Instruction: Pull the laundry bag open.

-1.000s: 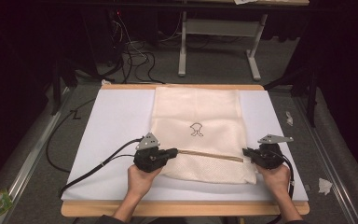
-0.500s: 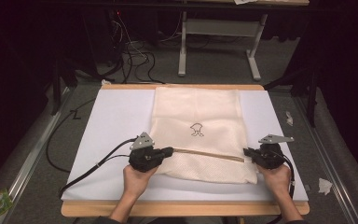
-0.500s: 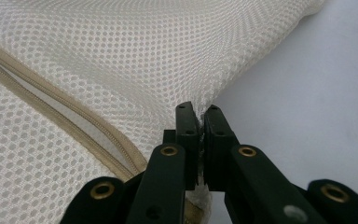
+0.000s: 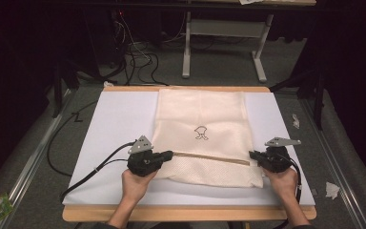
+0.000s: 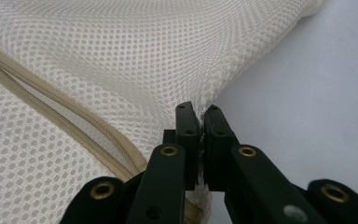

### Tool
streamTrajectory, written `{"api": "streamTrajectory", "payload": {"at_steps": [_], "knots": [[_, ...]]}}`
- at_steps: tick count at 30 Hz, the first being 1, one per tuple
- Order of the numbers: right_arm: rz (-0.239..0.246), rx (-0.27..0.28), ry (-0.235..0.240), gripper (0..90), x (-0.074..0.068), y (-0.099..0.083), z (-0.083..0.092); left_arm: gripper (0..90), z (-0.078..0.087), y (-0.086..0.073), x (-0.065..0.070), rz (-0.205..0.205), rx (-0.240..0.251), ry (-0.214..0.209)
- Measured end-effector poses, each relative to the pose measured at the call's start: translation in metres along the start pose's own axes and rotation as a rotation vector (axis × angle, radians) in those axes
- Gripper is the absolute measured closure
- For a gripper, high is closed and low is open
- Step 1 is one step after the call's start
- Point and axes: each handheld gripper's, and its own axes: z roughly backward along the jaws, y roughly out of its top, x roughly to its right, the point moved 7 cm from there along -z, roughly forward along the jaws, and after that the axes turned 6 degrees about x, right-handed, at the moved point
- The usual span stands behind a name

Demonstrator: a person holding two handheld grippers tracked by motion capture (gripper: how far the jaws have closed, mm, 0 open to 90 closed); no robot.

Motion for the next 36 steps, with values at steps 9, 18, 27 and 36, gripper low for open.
{"api": "streamTrajectory", "payload": {"at_steps": [9,18,27,36], "knots": [[0.003,0.004,-0.005,87.9,0.0,0.001,0.001,87.3,0.005,0.001,-0.004,0.004,0.007,0.01],[0.002,-0.001,-0.011,87.9,0.001,0.001,0.001,87.3,0.014,0.0,-0.011,0.01,0.013,0.03],[0.01,0.003,-0.017,87.9,0.001,0.003,0.002,87.4,0.02,0.0,-0.016,0.015,0.025,0.044],[0.009,0.004,-0.018,87.9,0.002,0.003,0.003,87.4,0.027,-0.001,-0.023,0.027,0.028,0.061]]}}
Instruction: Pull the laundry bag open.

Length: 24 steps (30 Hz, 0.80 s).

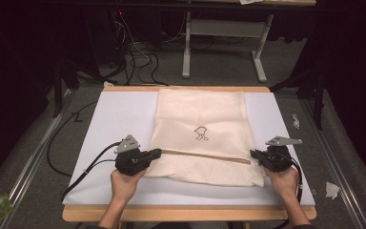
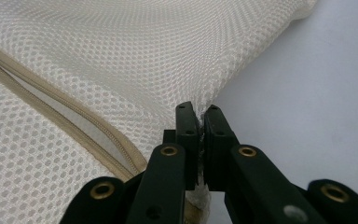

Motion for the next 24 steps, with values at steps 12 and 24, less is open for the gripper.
{"api": "streamTrajectory", "payload": {"at_steps": [12,24], "knots": [[0.003,0.002,-0.006,87.9,0.002,0.001,0.002,87.3,0.011,0.004,-0.009,0.007,0.023,0.031],[0.012,0.006,-0.006,87.9,0.0,0.005,0.003,87.4,0.012,0.002,-0.011,-0.004,0.011,0.046]]}}
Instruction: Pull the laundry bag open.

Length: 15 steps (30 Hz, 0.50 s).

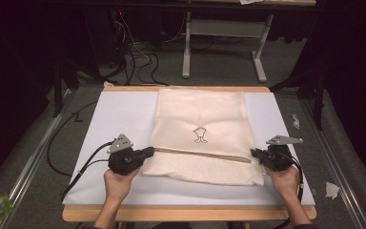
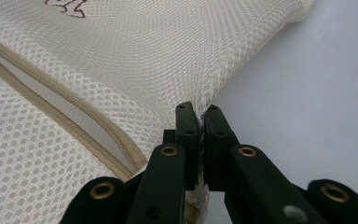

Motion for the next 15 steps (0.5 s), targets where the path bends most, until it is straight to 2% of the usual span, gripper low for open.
{"api": "streamTrajectory", "payload": {"at_steps": [2,6,15], "knots": [[0.003,0.001,-0.004,88.0,0.001,0.001,0.001,87.3,0.001,-0.001,-0.002,-0.009,-0.003,0.026],[-0.005,0.005,-0.006,87.9,0.002,0.001,0.002,87.3,0.008,-0.003,-0.009,-0.002,0.003,0.055],[-0.002,0.01,-0.009,88.0,0.0,0.003,0.001,87.4,0.011,-0.011,-0.016,0.015,-0.022,0.077]]}}
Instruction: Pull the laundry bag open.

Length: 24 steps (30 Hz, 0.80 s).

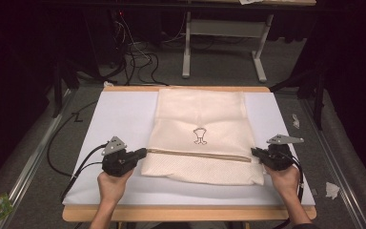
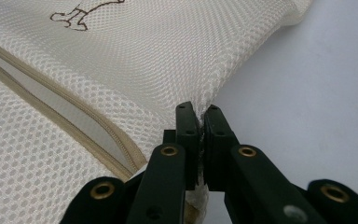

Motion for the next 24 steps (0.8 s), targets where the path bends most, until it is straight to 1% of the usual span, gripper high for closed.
{"api": "streamTrajectory", "payload": {"at_steps": [2,4,6,8,11,16,17,19,21,22,24], "knots": [[-0.001,-0.001,0.0,88.1,0.0,0.0,0.0,87.4,0.0,-0.002,0.0,-0.002,-0.014,0.011],[0.002,-0.002,-0.008,88.1,-0.001,0.0,0.0,87.4,0.001,-0.004,-0.001,-0.015,-0.024,0.038],[-0.002,-0.003,-0.003,88.1,0.0,-0.001,-0.001,87.5,0.003,-0.008,-0.004,0.001,-0.036,0.038],[0.006,-0.005,-0.008,88.1,0.0,-0.001,-0.001,87.5,0.003,-0.009,-0.005,0.003,-0.041,0.039],[0.009,-0.002,-0.003,88.1,-0.002,-0.001,-0.003,87.5,0.005,-0.01,-0.005,-0.006,-0.047,0.054],[-0.001,-0.003,0.002,88.0,-0.003,-0.001,-0.003,87.4,0.006,-0.013,-0.004,-0.005,-0.048,0.057],[0.004,0.0,0.005,88.0,-0.003,-0.002,-0.004,87.4,0.006,-0.015,-0.004,-0.006,-0.052,0.058],[-0.003,-0.001,0.011,87.9,-0.004,-0.004,-0.004,87.3,0.007,-0.019,-0.005,-0.006,-0.062,0.06],[-0.005,-0.002,0.015,87.9,-0.005,-0.006,-0.006,87.4,0.007,-0.023,-0.006,0.004,-0.064,0.062],[-0.013,-0.008,0.02,87.8,-0.006,-0.007,-0.009,87.3,0.007,-0.028,-0.007,0.005,-0.073,0.065],[-0.009,-0.012,0.02,87.8,-0.007,-0.009,-0.011,87.3,0.007,-0.03,-0.006,-0.001,-0.078,0.07]]}}
